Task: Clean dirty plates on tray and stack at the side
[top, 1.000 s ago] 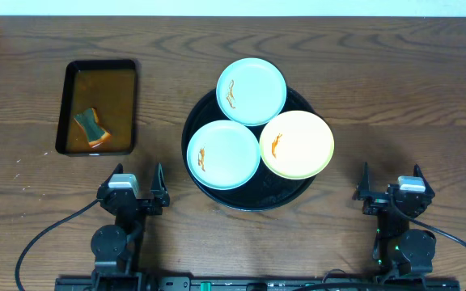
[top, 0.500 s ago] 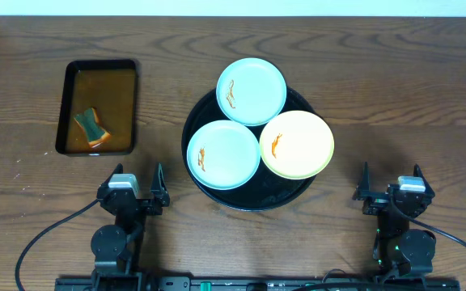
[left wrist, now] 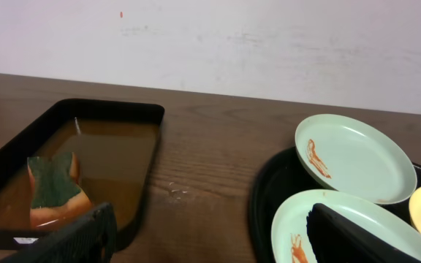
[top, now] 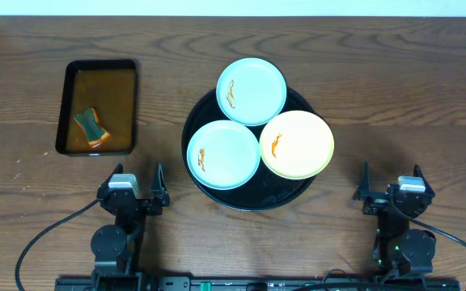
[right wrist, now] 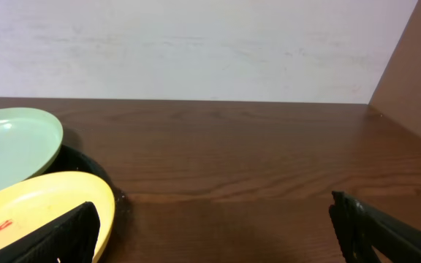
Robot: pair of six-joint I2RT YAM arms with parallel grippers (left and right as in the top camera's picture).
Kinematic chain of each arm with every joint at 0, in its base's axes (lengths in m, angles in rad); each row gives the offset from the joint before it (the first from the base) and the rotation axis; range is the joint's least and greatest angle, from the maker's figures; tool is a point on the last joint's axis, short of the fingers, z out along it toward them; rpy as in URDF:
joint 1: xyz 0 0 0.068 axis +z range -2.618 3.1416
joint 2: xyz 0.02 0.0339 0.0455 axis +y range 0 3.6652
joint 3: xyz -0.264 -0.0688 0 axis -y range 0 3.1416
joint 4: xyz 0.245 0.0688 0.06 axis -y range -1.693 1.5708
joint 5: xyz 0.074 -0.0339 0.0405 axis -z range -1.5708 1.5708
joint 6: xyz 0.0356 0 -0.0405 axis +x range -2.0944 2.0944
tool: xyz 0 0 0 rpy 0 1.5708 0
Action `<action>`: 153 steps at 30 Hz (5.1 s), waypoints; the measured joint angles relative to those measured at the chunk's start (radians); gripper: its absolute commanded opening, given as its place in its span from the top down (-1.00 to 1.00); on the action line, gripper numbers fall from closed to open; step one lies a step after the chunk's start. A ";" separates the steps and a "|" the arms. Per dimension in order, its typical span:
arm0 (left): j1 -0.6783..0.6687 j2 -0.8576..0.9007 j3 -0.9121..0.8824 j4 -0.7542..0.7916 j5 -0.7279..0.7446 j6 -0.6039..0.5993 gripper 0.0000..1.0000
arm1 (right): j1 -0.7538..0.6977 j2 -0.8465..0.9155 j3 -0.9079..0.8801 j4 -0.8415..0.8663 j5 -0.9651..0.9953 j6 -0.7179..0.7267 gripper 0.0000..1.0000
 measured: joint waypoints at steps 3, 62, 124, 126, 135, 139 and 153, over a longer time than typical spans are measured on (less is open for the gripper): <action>0.000 0.000 0.000 0.000 0.000 0.000 -0.68 | 0.000 0.000 0.000 0.000 0.000 0.000 -0.99; 0.000 0.900 1.302 -0.989 0.406 0.027 -0.68 | 0.000 0.002 0.000 0.000 -0.001 0.000 -0.99; 0.380 2.224 1.812 -0.986 -0.116 -0.236 -0.24 | 0.000 0.002 0.000 0.000 0.000 0.000 -0.99; 0.380 2.224 1.793 -0.977 -0.116 -0.236 -0.24 | 0.000 0.002 0.000 0.000 0.000 0.000 -0.98; 0.380 2.224 1.699 -0.919 -0.115 -0.236 -0.06 | 0.000 0.002 0.000 0.000 0.000 0.000 -0.98; 0.380 2.224 1.699 -0.915 -0.115 -0.234 0.42 | 0.000 0.002 0.000 0.000 0.000 0.000 -0.99; 0.380 2.102 1.699 -0.897 -0.115 -0.219 0.85 | 0.000 0.002 0.000 0.000 0.000 0.000 -0.98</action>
